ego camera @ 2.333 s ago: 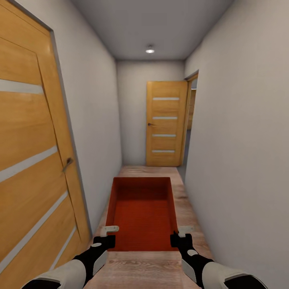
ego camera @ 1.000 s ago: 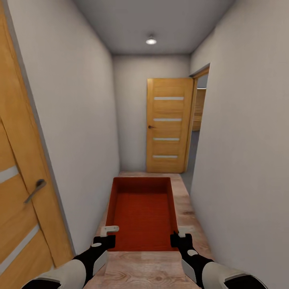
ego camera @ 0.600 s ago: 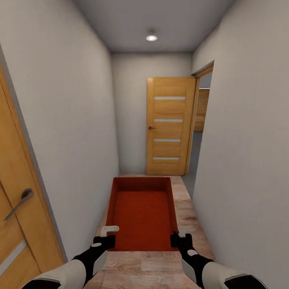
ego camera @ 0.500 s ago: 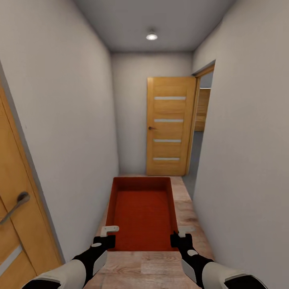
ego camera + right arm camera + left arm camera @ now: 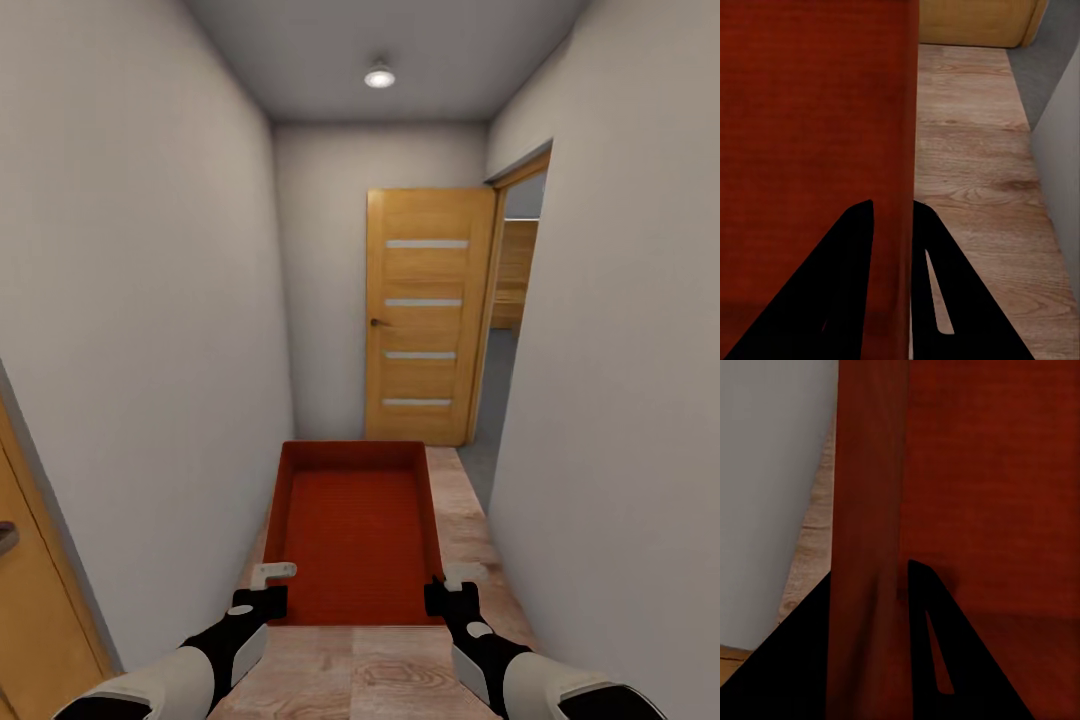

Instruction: Move the two storage containers from the living room to the garage. In the garage, place one container on the floor and stack the other container on top of it (either order is fine).

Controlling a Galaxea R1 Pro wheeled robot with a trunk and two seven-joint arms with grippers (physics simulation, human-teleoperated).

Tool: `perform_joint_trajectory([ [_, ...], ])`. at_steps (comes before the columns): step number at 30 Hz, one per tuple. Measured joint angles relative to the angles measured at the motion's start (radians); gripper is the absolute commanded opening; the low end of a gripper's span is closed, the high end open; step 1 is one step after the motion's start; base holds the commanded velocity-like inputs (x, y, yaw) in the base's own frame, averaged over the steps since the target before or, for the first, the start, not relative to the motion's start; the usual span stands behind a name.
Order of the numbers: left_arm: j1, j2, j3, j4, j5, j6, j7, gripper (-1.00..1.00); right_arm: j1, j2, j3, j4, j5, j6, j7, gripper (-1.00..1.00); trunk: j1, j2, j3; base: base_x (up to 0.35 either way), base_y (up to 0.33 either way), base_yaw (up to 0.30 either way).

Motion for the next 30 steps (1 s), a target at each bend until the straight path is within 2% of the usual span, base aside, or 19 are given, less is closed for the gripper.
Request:
perform_joint_trajectory([
  [30,0.000,0.003,0.003,-0.001,-0.002,0.001,-0.007,-1.00,0.000,0.001,-0.001,0.000,-0.002,0.000,0.000,-1.00,0.000,0.000,0.000,0.323,0.000,0.000],
])
